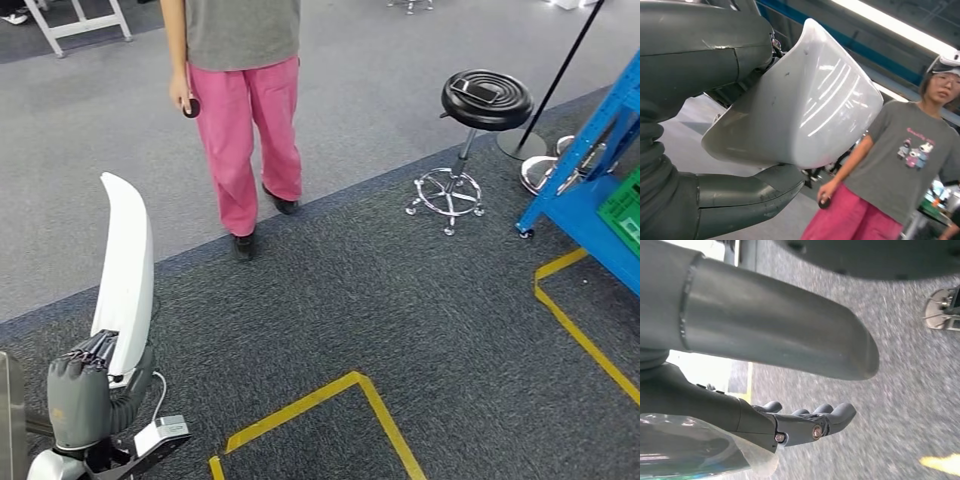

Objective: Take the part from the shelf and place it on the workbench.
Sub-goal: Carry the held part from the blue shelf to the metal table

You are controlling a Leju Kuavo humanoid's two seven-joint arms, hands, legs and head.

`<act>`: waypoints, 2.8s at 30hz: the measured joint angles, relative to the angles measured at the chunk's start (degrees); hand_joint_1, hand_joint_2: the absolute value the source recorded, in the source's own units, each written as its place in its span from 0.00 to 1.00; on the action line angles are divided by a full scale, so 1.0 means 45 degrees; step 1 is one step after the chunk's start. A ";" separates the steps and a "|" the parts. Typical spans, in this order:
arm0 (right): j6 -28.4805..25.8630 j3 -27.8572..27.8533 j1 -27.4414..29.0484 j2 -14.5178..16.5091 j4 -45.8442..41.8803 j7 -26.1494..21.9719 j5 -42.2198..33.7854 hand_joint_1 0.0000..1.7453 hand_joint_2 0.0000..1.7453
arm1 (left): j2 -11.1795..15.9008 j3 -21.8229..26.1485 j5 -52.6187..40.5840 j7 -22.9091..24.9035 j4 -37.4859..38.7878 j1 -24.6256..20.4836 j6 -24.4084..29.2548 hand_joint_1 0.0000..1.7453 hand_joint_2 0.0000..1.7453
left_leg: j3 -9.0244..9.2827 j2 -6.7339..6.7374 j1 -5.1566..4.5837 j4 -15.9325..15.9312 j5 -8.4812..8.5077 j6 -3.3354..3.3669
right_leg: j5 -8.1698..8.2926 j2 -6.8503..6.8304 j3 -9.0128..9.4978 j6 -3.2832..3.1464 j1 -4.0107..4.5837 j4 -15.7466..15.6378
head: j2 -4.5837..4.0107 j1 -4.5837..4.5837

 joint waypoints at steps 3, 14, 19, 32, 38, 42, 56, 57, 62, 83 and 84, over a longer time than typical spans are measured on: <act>0.0183 0.0000 -0.0041 -0.0069 -0.0002 0.0001 0.0001 0.00 0.00 | -0.0049 0.0004 -0.0057 -0.0007 -0.0019 0.0037 0.0000 1.00 1.00 | -0.0127 -0.0418 0.0039 0.0072 0.0011 -0.0212 | 0.0220 0.0518 0.0541 -0.0113 -0.0011 -0.1060 | 0.0000 -0.0010; 0.0889 -0.0010 -0.0236 -0.0118 -0.0005 -0.1303 -0.0007 0.00 0.00 | 0.0210 -0.0017 -0.0080 0.0063 -0.0159 -0.0520 0.0000 1.00 1.00 | -0.1238 0.1222 0.0152 0.2418 -0.0622 -0.0659 | 0.0142 -0.1409 0.0931 -0.0444 0.0036 -0.1253 | 0.0000 -0.0097; 0.0391 -0.0013 -0.0354 -0.0080 -0.0006 -0.4261 -0.0309 0.00 0.00 | 0.0208 0.0023 -0.0240 -0.0156 -0.0347 -0.0784 0.0004 1.00 1.00 | -0.0149 0.1919 -0.0132 0.0118 -0.0044 -0.0298 | -0.0085 -0.2072 0.1124 -0.0149 0.0160 -0.1256 | 0.0000 -0.0098; -0.0103 -0.0773 -0.0638 0.0182 -0.0006 -1.0205 -0.1903 0.00 0.00 | -0.0033 0.0697 -0.0792 -0.0011 -0.1792 0.0404 0.0024 1.00 1.00 | -0.0009 -0.0233 0.0032 0.0119 -0.0117 -0.0123 | 0.0337 0.0396 0.0218 0.0035 -0.0062 -0.0669 | 0.0000 0.0016; -0.0154 -0.0933 -0.0665 0.0240 0.0006 -0.8861 -0.1414 0.00 0.00 | 0.0137 0.0651 -0.0844 0.0337 -0.1842 0.0303 0.0013 1.00 1.00 | -0.0558 0.0093 0.0081 0.0989 -0.0561 -0.0534 | 0.0372 -0.0222 0.0552 -0.0358 -0.0042 -0.1124 | 0.0000 -0.0076; 0.0218 -0.0870 -0.0506 0.0236 0.0024 -0.5981 -0.0629 0.00 0.00 | 0.0327 0.0294 -0.0445 0.0347 -0.1430 -0.0584 -0.0022 1.00 1.00 | -0.1818 0.1022 0.0137 0.3667 -0.1597 -0.0674 | 0.0292 -0.1027 0.0603 -0.0481 0.0061 -0.1136 | 0.0000 -0.0135; 0.1104 0.0131 -0.0439 0.0209 0.0019 -0.0416 0.0902 0.00 0.00 | 0.0240 -0.0849 -0.0270 0.0131 0.0567 -0.3102 -0.0019 1.00 1.00 | 0.0032 0.1122 -0.0025 -0.0137 0.0005 0.0093 | -0.1362 -0.0606 -0.0798 0.0023 0.0094 0.1975 | 0.0000 0.0037; 0.1088 0.0137 -0.0412 0.0196 0.0019 -0.0385 0.0917 0.00 0.00 | 0.0217 -0.0858 -0.0204 0.0057 0.0644 -0.3130 -0.0019 1.00 1.00 | 0.0038 0.0945 -0.0025 -0.0133 0.0000 0.0098 | -0.1408 -0.0574 -0.1139 0.0038 0.0091 0.2470 | 0.0000 0.0036; 0.0904 0.0140 -0.0375 0.0102 0.0022 -0.0385 0.0879 0.00 0.00 | 0.0102 -0.0920 -0.0033 -0.0162 0.0946 -0.3432 -0.0023 1.00 1.00 | 0.0031 0.0051 0.0031 0.0043 -0.0098 -0.0072 | 0.0506 0.0153 -0.0094 0.0069 -0.0039 -0.0513 | 0.0000 0.0033; 0.0744 0.0136 -0.0407 0.0062 0.0019 -0.0141 0.0915 0.00 0.00 | 0.0136 -0.1208 -0.0005 0.0047 0.1559 -0.3911 -0.0006 1.00 1.00 | -0.0084 0.1702 -0.0144 -0.0028 -0.0008 0.0039 | -0.0307 -0.1814 0.0766 0.0009 0.0167 -0.0858 | -0.0002 -0.0070; 0.0724 0.0136 -0.0408 0.0062 0.0018 -0.0129 0.0915 0.00 0.00 | 0.0147 -0.1230 -0.0004 0.0104 0.1571 -0.3936 -0.0004 1.00 1.00 | -0.0031 0.1537 -0.0084 -0.0080 0.0013 0.0093 | -0.0605 -0.1407 0.0506 0.0061 0.0144 -0.0296 | -0.0004 -0.0030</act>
